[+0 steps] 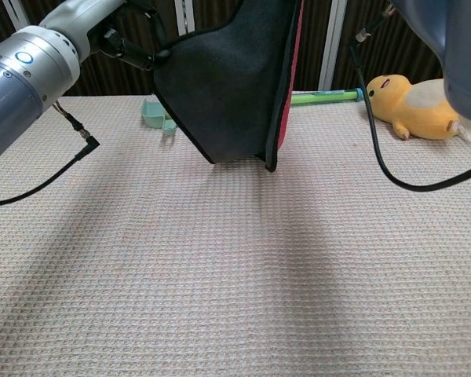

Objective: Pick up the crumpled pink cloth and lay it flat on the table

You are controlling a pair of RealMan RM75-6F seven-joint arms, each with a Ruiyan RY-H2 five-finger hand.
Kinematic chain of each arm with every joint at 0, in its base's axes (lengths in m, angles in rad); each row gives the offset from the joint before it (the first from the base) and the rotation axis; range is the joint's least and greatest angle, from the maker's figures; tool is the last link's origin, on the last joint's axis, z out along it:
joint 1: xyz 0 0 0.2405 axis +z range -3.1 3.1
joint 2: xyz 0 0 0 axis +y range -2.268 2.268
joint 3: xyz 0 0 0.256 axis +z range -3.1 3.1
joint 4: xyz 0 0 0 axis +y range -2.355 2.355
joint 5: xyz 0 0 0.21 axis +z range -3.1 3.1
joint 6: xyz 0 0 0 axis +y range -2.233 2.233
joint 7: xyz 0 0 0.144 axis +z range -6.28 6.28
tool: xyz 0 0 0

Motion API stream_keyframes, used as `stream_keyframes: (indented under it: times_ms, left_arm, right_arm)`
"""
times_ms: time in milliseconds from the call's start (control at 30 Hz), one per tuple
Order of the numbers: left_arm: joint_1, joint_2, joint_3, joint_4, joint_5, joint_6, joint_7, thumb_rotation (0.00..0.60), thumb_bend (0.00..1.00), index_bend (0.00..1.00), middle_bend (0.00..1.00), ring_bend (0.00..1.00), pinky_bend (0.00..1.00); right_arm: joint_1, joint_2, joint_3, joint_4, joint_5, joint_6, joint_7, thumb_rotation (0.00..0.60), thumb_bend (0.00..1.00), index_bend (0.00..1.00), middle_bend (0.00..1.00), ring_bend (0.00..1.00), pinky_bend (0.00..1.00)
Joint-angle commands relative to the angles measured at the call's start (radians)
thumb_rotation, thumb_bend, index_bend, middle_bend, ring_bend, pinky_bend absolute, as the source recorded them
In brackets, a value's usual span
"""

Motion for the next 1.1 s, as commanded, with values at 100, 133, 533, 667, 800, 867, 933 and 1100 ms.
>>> stream_keyframes:
  times_ms: [100,133,533,667,800,867,933,1100]
  left_arm:
    - [-0.022,0.023,-0.011,0.006,-0.005,-0.01,0.022,0.6,0.46,0.6,0.05,0.0,0.01]
    - [-0.029,0.027,-0.017,0.007,-0.008,-0.012,0.026,0.6,0.46,0.6,0.05,0.0,0.01]
    - [-0.096,0.067,-0.068,-0.001,-0.046,-0.021,0.078,0.6,0.46,0.59,0.05,0.0,0.01]
    - [-0.11,0.073,-0.068,0.005,-0.061,-0.019,0.096,0.6,0.46,0.59,0.05,0.0,0.01]
    - [-0.125,0.076,-0.066,0.021,-0.075,-0.018,0.11,0.6,0.46,0.59,0.05,0.0,0.01]
    - [-0.134,0.075,-0.069,0.03,-0.084,-0.021,0.112,0.6,0.46,0.59,0.05,0.0,0.01]
    - [-0.144,0.075,-0.071,0.04,-0.091,-0.024,0.116,0.6,0.46,0.59,0.05,0.0,0.01]
    - [-0.173,0.073,-0.077,0.06,-0.098,-0.029,0.125,0.6,0.46,0.59,0.05,0.0,0.01]
  right_arm:
    - [-0.022,0.025,0.005,-0.003,0.007,-0.006,0.02,0.6,0.53,0.61,0.2,0.0,0.0]
    - [-0.029,0.031,0.005,-0.005,0.01,-0.007,0.024,0.6,0.53,0.61,0.2,0.0,0.0]
    - [-0.095,0.086,-0.004,-0.014,0.026,-0.047,0.104,0.6,0.53,0.61,0.2,0.0,0.0]
    - [-0.111,0.1,-0.012,-0.011,0.023,-0.057,0.125,0.6,0.53,0.61,0.2,0.0,0.0]
    - [-0.123,0.107,-0.014,0.002,0.026,-0.066,0.148,0.6,0.53,0.61,0.2,0.0,0.0]
    - [-0.126,0.108,-0.013,0.013,0.028,-0.072,0.16,0.6,0.53,0.61,0.2,0.0,0.0]
    - [-0.127,0.107,-0.012,0.027,0.028,-0.077,0.17,0.6,0.53,0.61,0.2,0.0,0.0]
    - [-0.125,0.105,-0.01,0.06,0.026,-0.093,0.192,0.6,0.53,0.61,0.2,0.0,0.0]
